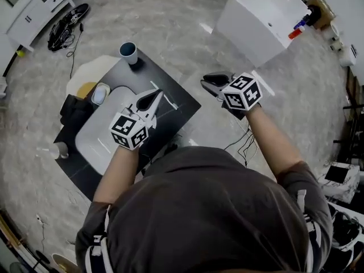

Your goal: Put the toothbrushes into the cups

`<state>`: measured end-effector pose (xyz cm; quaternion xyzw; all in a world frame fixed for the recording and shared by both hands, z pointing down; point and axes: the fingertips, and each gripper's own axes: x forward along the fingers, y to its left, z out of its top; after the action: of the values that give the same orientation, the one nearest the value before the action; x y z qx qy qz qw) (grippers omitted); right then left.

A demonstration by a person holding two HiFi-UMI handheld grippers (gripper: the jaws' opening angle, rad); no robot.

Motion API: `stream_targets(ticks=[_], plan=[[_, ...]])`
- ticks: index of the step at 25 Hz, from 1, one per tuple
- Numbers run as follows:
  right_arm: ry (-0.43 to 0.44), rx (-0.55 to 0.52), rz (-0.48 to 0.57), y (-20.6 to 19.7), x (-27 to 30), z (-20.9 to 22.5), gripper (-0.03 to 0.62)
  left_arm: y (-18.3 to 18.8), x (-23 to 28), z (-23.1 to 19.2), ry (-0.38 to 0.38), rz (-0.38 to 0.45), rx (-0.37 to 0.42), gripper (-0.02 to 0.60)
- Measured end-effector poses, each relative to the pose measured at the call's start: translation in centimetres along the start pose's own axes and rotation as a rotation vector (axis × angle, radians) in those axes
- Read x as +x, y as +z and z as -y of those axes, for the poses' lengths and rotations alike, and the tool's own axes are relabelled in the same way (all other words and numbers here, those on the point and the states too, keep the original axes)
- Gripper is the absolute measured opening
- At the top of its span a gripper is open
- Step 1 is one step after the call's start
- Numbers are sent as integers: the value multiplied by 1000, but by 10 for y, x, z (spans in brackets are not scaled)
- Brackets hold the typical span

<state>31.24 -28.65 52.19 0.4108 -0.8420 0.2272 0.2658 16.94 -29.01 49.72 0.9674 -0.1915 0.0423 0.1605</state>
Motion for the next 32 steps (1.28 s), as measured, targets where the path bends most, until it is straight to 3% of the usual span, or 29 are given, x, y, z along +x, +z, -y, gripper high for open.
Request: stream_targets(ticks=[4, 8, 14, 19, 21, 24, 27, 30, 32], plan=[[151, -33, -181, -9, 93, -29, 66, -24, -48, -36, 163, 0, -45, 6], [198, -47, -353, -31, 169, -42, 85, -43, -86, -69, 273, 13, -91, 6], [139, -83, -547, -63, 253, -42, 104, -73, -128, -101, 358, 25, -135, 6], [62, -105, -660, -80, 291, -32, 114, -89, -149, -115, 397, 27, -171, 6], [19, -110, -678, -84, 296, -28, 76, -93, -153, -119, 401, 22, -179, 6], [-6, -65, -654, -84, 296, -23, 38, -95, -153, -124, 393, 25, -191, 6], [26, 75, -560, -77, 291, -23, 37, -87, -148, -125, 364, 34, -197, 6], [111, 269, -330, -33, 274, -31, 35, -71, -139, -126, 322, 37, -188, 6], [177, 329, -147, 13, 256, -38, 35, -59, -132, -129, 296, 39, -183, 6]])
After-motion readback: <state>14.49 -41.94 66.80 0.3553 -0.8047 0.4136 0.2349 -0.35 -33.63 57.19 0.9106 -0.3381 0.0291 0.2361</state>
